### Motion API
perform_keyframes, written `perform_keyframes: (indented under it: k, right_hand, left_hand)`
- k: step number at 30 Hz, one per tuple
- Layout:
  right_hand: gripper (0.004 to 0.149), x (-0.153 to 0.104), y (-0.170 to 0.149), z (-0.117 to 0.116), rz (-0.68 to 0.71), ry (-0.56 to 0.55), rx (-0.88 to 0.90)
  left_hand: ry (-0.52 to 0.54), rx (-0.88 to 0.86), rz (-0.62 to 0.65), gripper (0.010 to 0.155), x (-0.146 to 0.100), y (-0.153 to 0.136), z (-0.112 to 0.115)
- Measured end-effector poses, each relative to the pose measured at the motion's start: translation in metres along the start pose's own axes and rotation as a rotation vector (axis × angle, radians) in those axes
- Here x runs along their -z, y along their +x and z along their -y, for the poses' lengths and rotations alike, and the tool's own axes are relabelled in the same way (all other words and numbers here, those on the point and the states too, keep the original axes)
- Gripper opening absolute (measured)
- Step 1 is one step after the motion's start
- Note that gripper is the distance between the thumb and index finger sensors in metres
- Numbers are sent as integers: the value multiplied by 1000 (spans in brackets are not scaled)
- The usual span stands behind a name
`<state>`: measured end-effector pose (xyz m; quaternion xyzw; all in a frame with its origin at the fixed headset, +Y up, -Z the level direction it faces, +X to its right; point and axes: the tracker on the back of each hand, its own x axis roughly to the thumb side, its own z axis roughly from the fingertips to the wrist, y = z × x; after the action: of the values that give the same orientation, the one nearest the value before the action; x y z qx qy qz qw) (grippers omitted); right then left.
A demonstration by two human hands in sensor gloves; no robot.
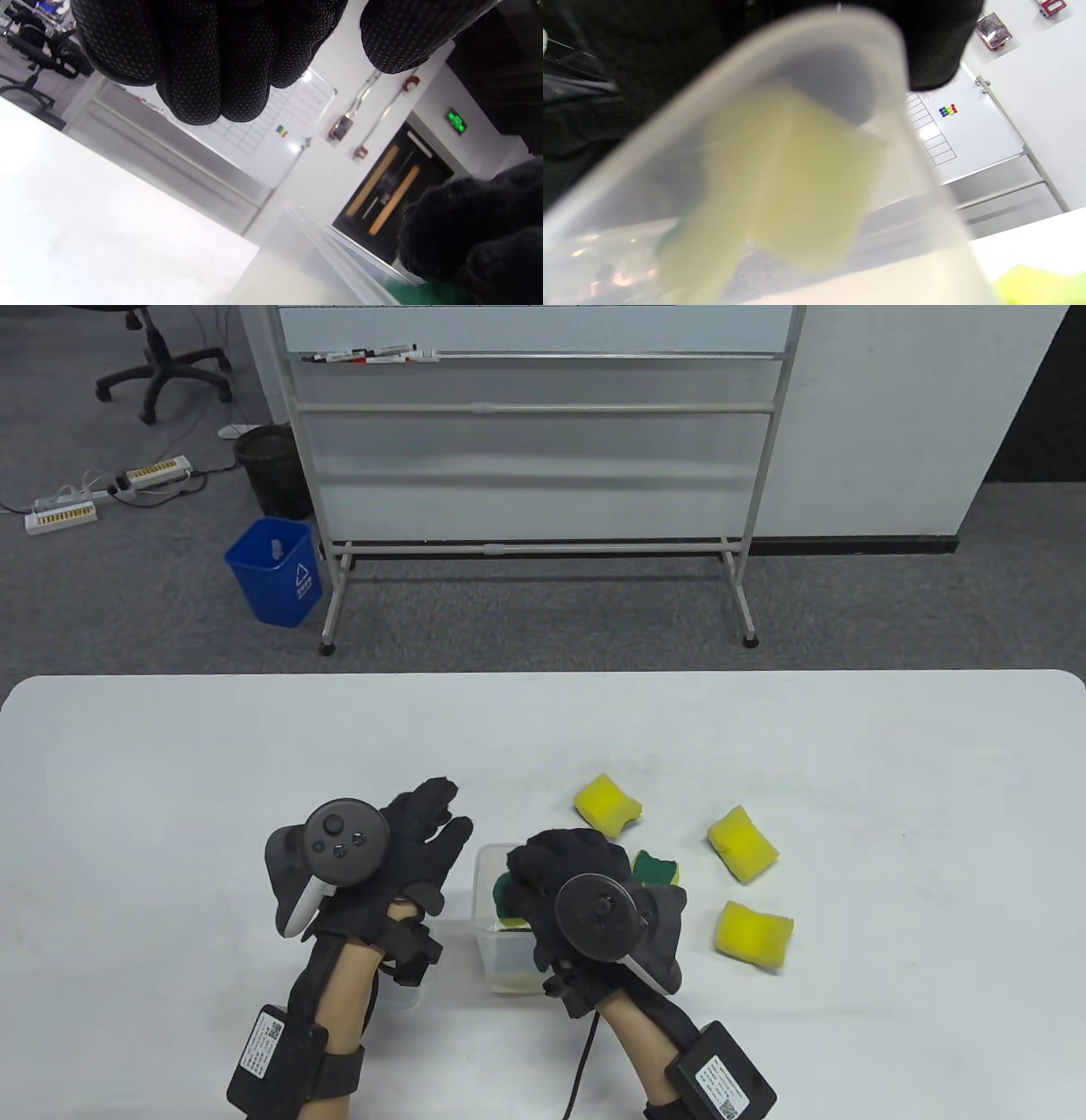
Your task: Squeeze sponges into plastic airtight container
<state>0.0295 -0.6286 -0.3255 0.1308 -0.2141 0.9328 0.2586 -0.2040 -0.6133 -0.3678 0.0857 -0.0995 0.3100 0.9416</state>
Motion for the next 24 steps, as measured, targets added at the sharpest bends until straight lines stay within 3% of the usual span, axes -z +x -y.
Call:
perform_keyframes:
  k: [7, 12, 15, 17, 19, 24]
  right_hand:
    - [41, 0, -7, 8, -35, -79, 70]
    - [46, 5, -24, 43, -131, -155, 181]
    - [47, 8, -41, 58, -220, -146, 176]
    - [48, 11, -56, 61, -302, -64, 120]
    - [49, 15, -71, 53, -380, 95, 19]
    - [61, 18, -95, 1, -469, 341, -220]
  left_hand:
    - [3, 36, -26, 66, 2, -7, 2]
    - [13, 107, -57, 66, 3, -13, 2]
    - [4, 133, -76, 67, 3, -16, 2]
    - [-3, 136, -84, 67, 4, -18, 3]
    - [-12, 138, -92, 67, 4, -20, 4]
    - [-30, 160, -101, 67, 5, -22, 7]
